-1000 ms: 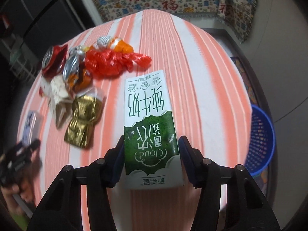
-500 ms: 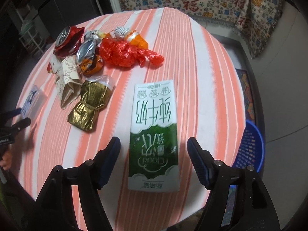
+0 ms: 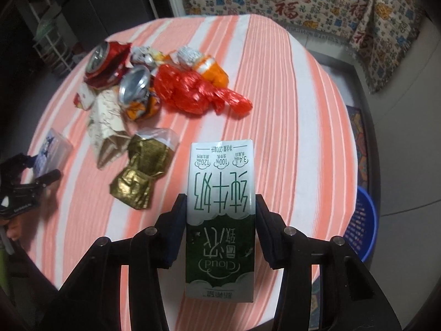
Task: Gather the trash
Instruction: 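Carry both items over the blue wastebasket and open both tools to drop them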
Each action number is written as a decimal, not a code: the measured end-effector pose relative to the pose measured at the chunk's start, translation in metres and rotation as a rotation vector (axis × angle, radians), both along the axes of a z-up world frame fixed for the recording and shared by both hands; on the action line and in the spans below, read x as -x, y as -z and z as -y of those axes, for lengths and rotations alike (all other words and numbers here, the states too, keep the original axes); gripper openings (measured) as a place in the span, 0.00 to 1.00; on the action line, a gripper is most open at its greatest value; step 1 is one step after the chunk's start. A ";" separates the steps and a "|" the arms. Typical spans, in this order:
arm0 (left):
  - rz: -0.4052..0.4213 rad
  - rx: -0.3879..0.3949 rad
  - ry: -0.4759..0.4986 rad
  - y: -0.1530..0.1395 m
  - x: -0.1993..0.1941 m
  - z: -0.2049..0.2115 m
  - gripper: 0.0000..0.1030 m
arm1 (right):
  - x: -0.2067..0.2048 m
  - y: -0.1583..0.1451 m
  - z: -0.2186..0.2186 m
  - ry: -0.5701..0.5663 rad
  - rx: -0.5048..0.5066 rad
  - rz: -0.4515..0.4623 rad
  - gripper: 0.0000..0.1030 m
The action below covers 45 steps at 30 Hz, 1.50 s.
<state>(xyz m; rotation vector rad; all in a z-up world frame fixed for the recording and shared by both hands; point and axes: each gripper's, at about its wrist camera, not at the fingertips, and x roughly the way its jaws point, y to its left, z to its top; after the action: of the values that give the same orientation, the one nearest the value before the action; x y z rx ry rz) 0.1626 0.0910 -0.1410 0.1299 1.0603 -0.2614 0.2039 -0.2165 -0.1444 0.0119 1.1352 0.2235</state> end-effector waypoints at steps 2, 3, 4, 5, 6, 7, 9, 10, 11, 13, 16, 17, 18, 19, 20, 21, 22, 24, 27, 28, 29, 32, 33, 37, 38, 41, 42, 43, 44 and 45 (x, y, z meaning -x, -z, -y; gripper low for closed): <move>0.023 0.031 0.008 -0.012 0.008 0.005 0.60 | 0.006 -0.006 0.007 0.005 -0.027 0.024 0.47; 0.035 0.053 0.017 -0.018 0.011 0.011 0.60 | 0.009 -0.010 0.013 0.015 -0.047 0.038 0.47; 0.046 0.081 0.030 -0.027 0.017 0.020 0.60 | 0.011 -0.014 0.020 0.026 -0.062 0.050 0.47; 0.056 0.104 0.045 -0.034 0.018 0.029 0.60 | 0.014 -0.018 0.029 0.039 -0.076 0.064 0.47; 0.066 0.124 0.066 -0.041 0.020 0.042 0.60 | 0.017 -0.022 0.036 0.052 -0.084 0.077 0.47; 0.076 0.139 0.087 -0.046 0.023 0.054 0.60 | 0.021 -0.027 0.048 0.073 -0.093 0.093 0.47; 0.088 0.170 0.143 -0.058 0.018 0.094 0.60 | 0.027 -0.034 0.071 0.112 -0.105 0.118 0.47; 0.088 0.189 0.170 -0.062 0.017 0.111 0.60 | 0.030 -0.037 0.085 0.137 -0.108 0.129 0.47; 0.083 0.218 0.210 -0.066 0.016 0.133 0.60 | 0.033 -0.040 0.098 0.164 -0.109 0.139 0.47; 0.075 0.243 0.258 -0.065 0.009 0.170 0.60 | 0.039 -0.042 0.128 0.216 -0.111 0.153 0.47; 0.066 0.255 0.338 -0.065 0.003 0.229 0.60 | 0.046 -0.038 0.173 0.304 -0.121 0.161 0.47; 0.059 0.261 0.364 -0.064 0.001 0.250 0.60 | 0.048 -0.036 0.184 0.326 -0.119 0.164 0.47; 0.053 0.264 0.388 -0.063 0.000 0.270 0.60 | 0.049 -0.033 0.194 0.348 -0.113 0.168 0.47; 0.049 0.260 0.405 -0.059 -0.005 0.289 0.60 | 0.049 -0.029 0.206 0.374 -0.110 0.170 0.47; 0.048 0.252 0.424 -0.055 -0.009 0.309 0.60 | 0.050 -0.025 0.216 0.389 -0.114 0.170 0.47; 0.046 0.242 0.441 -0.049 -0.014 0.329 0.60 | 0.050 -0.021 0.226 0.410 -0.120 0.167 0.47; 0.041 0.234 0.453 -0.043 -0.018 0.346 0.60 | 0.049 -0.014 0.238 0.435 -0.129 0.162 0.47; 0.022 0.222 0.478 -0.029 -0.024 0.381 0.60 | 0.048 -0.004 0.254 0.464 -0.137 0.158 0.47; 0.002 0.185 0.508 -0.006 -0.033 0.424 0.60 | 0.046 0.015 0.279 0.506 -0.148 0.143 0.47; -0.007 0.174 0.517 0.003 -0.035 0.436 0.60 | 0.045 0.022 0.287 0.520 -0.158 0.140 0.47; -0.018 0.165 0.524 0.011 -0.039 0.449 0.60 | 0.045 0.027 0.295 0.530 -0.165 0.136 0.47; -0.046 0.147 0.539 0.032 -0.043 0.477 0.60 | 0.045 0.042 0.312 0.567 -0.192 0.127 0.47; -0.052 0.143 0.544 0.037 -0.041 0.483 0.60 | 0.044 0.048 0.318 0.579 -0.211 0.119 0.47; -0.077 0.133 0.550 0.059 -0.046 0.505 0.60 | 0.044 0.055 0.338 0.614 -0.252 0.096 0.47; -0.081 0.132 0.550 0.062 -0.048 0.508 0.60 | 0.046 0.057 0.342 0.618 -0.259 0.096 0.47; -0.093 0.131 0.550 0.073 -0.057 0.515 0.60 | 0.046 0.062 0.351 0.633 -0.287 0.092 0.48; -0.092 0.128 0.549 0.076 -0.058 0.516 0.61 | 0.044 0.064 0.353 0.638 -0.300 0.089 0.48; -0.094 0.126 0.551 0.079 -0.060 0.519 0.62 | 0.045 0.067 0.355 0.643 -0.307 0.088 0.50; -0.098 0.125 0.551 0.083 -0.060 0.522 0.66 | 0.045 0.069 0.356 0.649 -0.314 0.087 0.50; -0.100 0.126 0.549 0.086 -0.063 0.524 0.69 | 0.044 0.072 0.357 0.653 -0.327 0.085 0.54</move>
<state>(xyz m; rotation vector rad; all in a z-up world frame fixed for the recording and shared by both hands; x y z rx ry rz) 0.2260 -0.4328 -0.2270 0.2972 1.0890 -0.8361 0.1595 -0.5733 -0.2165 0.6476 0.9463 -0.1746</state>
